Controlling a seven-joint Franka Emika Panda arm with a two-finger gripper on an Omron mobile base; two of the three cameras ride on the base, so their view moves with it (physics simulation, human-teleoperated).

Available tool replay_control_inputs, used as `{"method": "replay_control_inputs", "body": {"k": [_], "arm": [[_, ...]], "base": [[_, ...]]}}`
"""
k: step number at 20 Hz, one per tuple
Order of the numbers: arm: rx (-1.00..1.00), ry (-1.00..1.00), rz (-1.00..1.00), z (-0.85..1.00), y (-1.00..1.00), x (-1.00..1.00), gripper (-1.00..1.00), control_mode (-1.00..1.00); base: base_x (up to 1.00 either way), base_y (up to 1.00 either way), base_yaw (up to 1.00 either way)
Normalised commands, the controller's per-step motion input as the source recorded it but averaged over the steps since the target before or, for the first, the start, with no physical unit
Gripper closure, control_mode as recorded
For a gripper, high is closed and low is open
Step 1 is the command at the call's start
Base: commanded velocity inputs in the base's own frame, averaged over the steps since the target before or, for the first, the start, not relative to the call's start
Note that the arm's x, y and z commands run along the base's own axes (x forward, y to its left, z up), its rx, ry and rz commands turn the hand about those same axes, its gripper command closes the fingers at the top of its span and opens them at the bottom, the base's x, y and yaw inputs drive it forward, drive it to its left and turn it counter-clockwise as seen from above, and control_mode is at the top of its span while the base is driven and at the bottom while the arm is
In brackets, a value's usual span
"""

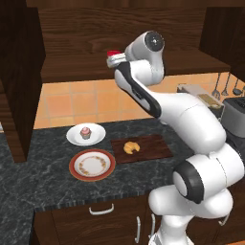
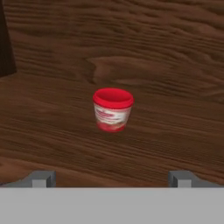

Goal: From the different types of pastries on the counter, select a croissant and place it on the cutting board. Then retrieve a jar of jam from the cabinet and place it alongside the croissant on the cutting board.

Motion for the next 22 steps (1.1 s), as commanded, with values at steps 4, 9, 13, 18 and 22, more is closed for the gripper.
{"method": "replay_control_inputs", "body": {"k": [4,9,13,18,22], "arm": [[0.07,0.0,-0.04,0.0,0.0,0.61,-1.0,-1.0],[0.01,0.0,-0.04,-0.02,0.01,0.59,-1.0,-1.0],[0.0,0.0,-0.03,-0.04,0.14,0.48,-1.0,-1.0],[0.0,0.0,-0.02,-0.08,0.17,0.36,-1.0,-1.0],[0.0,0.01,-0.01,-0.09,0.03,0.58,-1.0,-1.0]], "base": [[0.0,0.0,0.0],[0.0,0.0,0.0],[0.0,0.0,0.0],[0.0,0.0,0.0],[0.0,0.0,0.0]]}}
